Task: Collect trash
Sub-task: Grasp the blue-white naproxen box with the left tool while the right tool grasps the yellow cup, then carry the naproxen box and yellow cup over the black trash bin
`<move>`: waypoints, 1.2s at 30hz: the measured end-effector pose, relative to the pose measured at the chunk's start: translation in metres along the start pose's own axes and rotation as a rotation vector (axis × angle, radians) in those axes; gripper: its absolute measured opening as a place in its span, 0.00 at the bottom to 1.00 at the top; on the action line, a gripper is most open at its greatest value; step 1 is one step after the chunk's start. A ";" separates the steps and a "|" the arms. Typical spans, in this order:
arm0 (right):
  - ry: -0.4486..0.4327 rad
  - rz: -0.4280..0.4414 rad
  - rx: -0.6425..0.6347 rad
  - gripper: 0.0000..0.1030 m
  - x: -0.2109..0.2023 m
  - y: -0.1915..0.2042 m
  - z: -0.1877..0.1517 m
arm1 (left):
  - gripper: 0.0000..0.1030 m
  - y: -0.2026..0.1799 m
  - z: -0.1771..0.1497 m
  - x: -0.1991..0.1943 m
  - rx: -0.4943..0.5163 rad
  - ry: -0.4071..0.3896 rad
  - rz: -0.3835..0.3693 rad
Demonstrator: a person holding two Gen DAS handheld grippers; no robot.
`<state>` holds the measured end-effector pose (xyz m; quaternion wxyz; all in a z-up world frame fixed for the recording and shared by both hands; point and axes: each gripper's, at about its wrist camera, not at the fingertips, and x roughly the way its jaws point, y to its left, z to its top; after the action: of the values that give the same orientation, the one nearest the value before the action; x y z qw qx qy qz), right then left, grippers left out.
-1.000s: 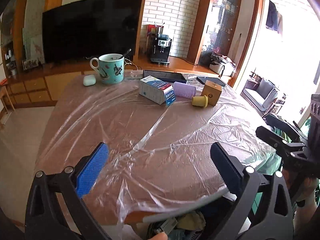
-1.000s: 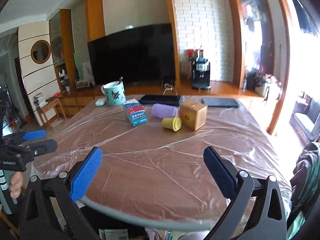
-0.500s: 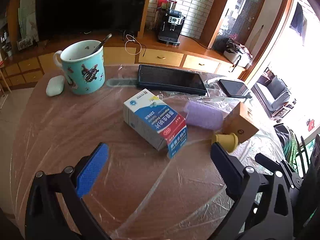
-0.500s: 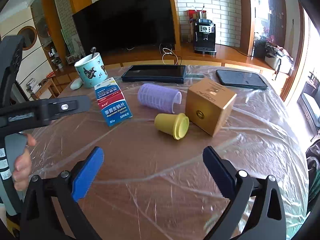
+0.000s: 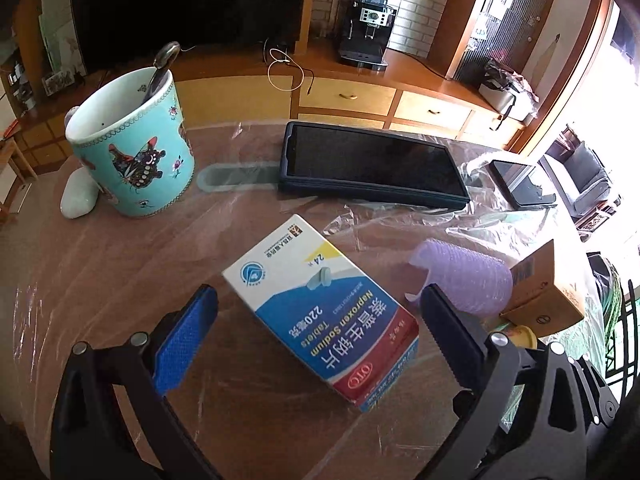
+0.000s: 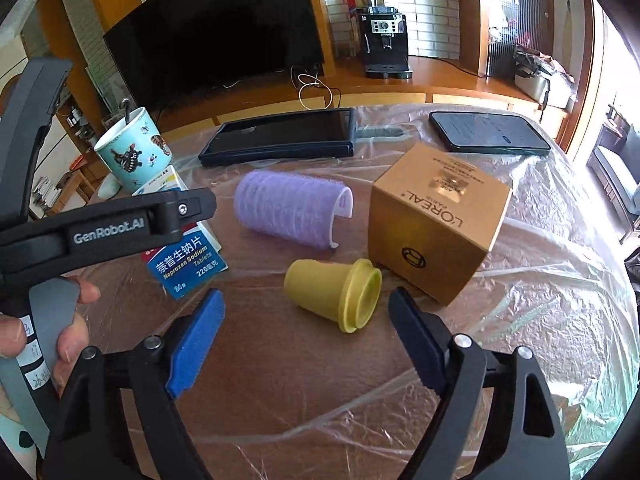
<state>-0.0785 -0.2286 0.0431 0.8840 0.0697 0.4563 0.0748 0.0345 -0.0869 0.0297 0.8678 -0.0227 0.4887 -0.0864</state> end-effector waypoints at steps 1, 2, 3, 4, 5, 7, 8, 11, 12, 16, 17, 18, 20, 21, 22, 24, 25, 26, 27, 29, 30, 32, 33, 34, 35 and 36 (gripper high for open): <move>0.000 -0.003 -0.006 0.79 0.001 0.001 0.001 | 0.91 0.000 0.001 0.002 0.002 0.003 0.002; 0.001 -0.009 -0.011 0.76 0.002 0.002 0.001 | 0.90 0.000 0.001 0.005 0.005 0.009 0.002; 0.001 -0.017 -0.015 0.73 0.003 0.003 0.001 | 0.89 0.001 0.001 0.006 0.007 0.008 0.003; 0.000 -0.019 -0.014 0.72 0.004 0.002 0.002 | 0.88 0.002 0.001 0.006 0.011 0.001 0.003; -0.004 -0.021 -0.014 0.71 0.004 0.002 0.002 | 0.88 0.002 0.000 0.005 0.018 -0.004 0.006; -0.005 -0.019 -0.012 0.68 0.005 0.000 0.003 | 0.86 0.002 -0.002 0.004 0.029 -0.011 0.005; -0.007 -0.017 -0.009 0.65 0.004 -0.001 0.004 | 0.86 0.003 -0.003 0.003 0.034 -0.015 0.005; -0.009 -0.018 -0.007 0.59 0.004 -0.004 0.004 | 0.86 0.005 -0.005 0.001 0.055 -0.029 0.017; -0.005 -0.017 -0.005 0.56 0.004 -0.006 0.004 | 0.85 0.006 -0.006 0.000 0.060 -0.030 0.020; 0.001 -0.001 -0.015 0.48 0.005 -0.007 0.001 | 0.85 0.008 -0.012 -0.006 0.086 -0.039 0.021; -0.002 0.003 -0.019 0.48 0.004 -0.007 0.000 | 0.84 0.009 -0.013 -0.008 0.091 -0.044 0.022; -0.004 0.009 -0.019 0.48 0.004 -0.007 -0.001 | 0.84 0.009 -0.015 -0.010 0.095 -0.047 0.020; -0.007 0.023 -0.017 0.48 0.003 -0.007 -0.002 | 0.84 0.009 -0.017 -0.014 0.104 -0.054 0.016; -0.007 0.030 -0.017 0.48 0.003 -0.006 -0.003 | 0.84 0.009 -0.018 -0.016 0.109 -0.059 0.017; -0.009 0.037 -0.018 0.48 0.002 -0.006 -0.004 | 0.84 0.009 -0.019 -0.017 0.112 -0.061 0.014; -0.014 0.049 -0.018 0.48 0.000 -0.006 -0.006 | 0.84 0.009 -0.020 -0.020 0.105 -0.065 -0.001; -0.015 0.055 -0.017 0.48 0.000 -0.006 -0.006 | 0.84 0.010 -0.021 -0.021 0.103 -0.068 -0.008; -0.017 0.060 -0.016 0.48 -0.002 -0.006 -0.007 | 0.84 0.010 -0.021 -0.023 0.104 -0.072 -0.011; -0.019 0.062 -0.018 0.48 -0.003 -0.005 -0.008 | 0.84 0.010 -0.021 -0.025 0.105 -0.077 -0.013; -0.024 0.067 -0.023 0.48 -0.007 -0.004 -0.009 | 0.84 0.011 -0.021 -0.028 0.105 -0.085 -0.022; -0.026 0.069 -0.026 0.48 -0.009 -0.004 -0.010 | 0.84 0.011 -0.021 -0.031 0.106 -0.089 -0.028; -0.029 0.073 -0.030 0.48 -0.012 -0.004 -0.011 | 0.84 0.010 -0.024 -0.037 0.109 -0.097 -0.035; -0.030 0.078 -0.032 0.48 -0.014 -0.003 -0.012 | 0.84 0.010 -0.025 -0.039 0.112 -0.101 -0.036; -0.030 0.080 -0.034 0.48 -0.015 -0.002 -0.013 | 0.84 0.009 -0.027 -0.041 0.114 -0.104 -0.039; -0.031 0.083 -0.036 0.48 -0.017 -0.002 -0.014 | 0.84 0.008 -0.028 -0.043 0.116 -0.105 -0.043; -0.032 0.088 -0.037 0.48 -0.018 -0.002 -0.015 | 0.84 0.008 -0.029 -0.044 0.117 -0.106 -0.045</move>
<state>-0.1012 -0.2330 0.0488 0.8881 0.0747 0.4371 0.1208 -0.0116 -0.0703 0.0508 0.8902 0.0124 0.4355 -0.1332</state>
